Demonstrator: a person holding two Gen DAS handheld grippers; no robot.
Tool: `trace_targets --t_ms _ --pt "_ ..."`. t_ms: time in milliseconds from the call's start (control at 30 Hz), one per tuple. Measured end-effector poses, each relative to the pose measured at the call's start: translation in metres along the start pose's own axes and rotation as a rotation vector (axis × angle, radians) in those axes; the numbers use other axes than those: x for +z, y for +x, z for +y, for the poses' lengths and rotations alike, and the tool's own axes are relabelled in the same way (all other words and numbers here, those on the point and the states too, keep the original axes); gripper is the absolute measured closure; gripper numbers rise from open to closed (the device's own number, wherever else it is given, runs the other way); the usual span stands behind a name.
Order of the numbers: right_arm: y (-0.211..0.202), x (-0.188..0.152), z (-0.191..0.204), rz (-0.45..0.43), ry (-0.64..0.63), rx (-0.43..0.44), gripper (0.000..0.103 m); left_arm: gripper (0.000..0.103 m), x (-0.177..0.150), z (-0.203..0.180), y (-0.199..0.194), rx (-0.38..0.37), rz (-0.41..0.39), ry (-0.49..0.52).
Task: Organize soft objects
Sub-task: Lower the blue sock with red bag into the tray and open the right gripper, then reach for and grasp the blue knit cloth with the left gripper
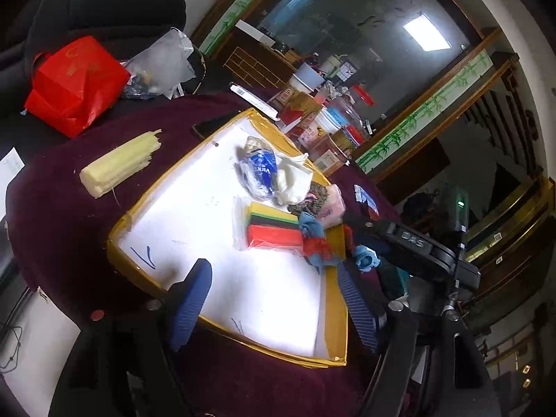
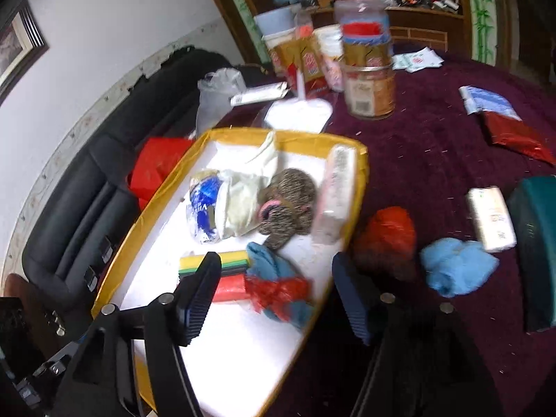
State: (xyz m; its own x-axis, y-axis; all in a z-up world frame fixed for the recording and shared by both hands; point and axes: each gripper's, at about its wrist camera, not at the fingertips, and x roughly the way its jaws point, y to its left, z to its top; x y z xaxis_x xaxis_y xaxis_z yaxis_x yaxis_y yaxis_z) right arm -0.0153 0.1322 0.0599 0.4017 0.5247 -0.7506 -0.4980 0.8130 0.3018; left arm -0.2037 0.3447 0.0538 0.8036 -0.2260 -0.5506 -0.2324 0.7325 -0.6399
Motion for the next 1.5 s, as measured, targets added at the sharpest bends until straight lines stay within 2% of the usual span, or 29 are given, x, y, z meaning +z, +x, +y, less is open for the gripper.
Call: trace_targets --t_ms 133,300,433,633,767,900,1033,1133,1300,1367,1500 --pt "-0.038 -0.017 -0.026 -0.082 0.000 -0.034 0.029 0.024 -0.006 -0.011 0.005 -0.001 0.016 0.027" --pt "-0.072 -0.047 -0.075 -0.130 0.054 -0.085 0.028 0.024 -0.017 -0.036 0.017 -0.004 0.058 0.080" --pt "-0.099 -0.073 -0.114 -0.167 0.092 -0.140 0.028 0.024 -0.035 -0.075 0.031 -0.023 0.110 0.184" --pt "-0.142 -0.095 -0.159 -0.249 0.125 -0.223 0.028 0.024 -0.081 -0.149 0.064 -0.097 0.249 0.389" --pt "-0.169 -0.104 -0.189 -0.304 0.169 -0.252 0.024 0.024 -0.108 -0.178 0.083 -0.111 0.321 0.462" --pt "-0.184 -0.107 -0.219 -0.333 0.221 -0.277 0.023 0.024 -0.118 -0.191 0.093 -0.111 0.347 0.487" --pt "-0.187 -0.103 -0.239 -0.370 0.256 -0.313 0.023 0.024 -0.113 -0.190 0.100 -0.090 0.355 0.479" --pt "-0.180 -0.097 -0.252 -0.390 0.278 -0.344 0.023 0.024 -0.100 -0.188 0.104 -0.046 0.328 0.487" --pt "-0.162 -0.097 -0.269 -0.391 0.310 -0.334 0.023 0.024 -0.073 -0.195 0.125 0.002 0.326 0.496" --pt "-0.158 -0.099 -0.273 -0.371 0.314 -0.345 0.023 0.024 -0.064 -0.205 0.138 0.009 0.318 0.531" --pt "-0.163 -0.104 -0.281 -0.388 0.335 -0.350 0.022 0.024 -0.057 -0.229 0.180 0.052 0.328 0.634"
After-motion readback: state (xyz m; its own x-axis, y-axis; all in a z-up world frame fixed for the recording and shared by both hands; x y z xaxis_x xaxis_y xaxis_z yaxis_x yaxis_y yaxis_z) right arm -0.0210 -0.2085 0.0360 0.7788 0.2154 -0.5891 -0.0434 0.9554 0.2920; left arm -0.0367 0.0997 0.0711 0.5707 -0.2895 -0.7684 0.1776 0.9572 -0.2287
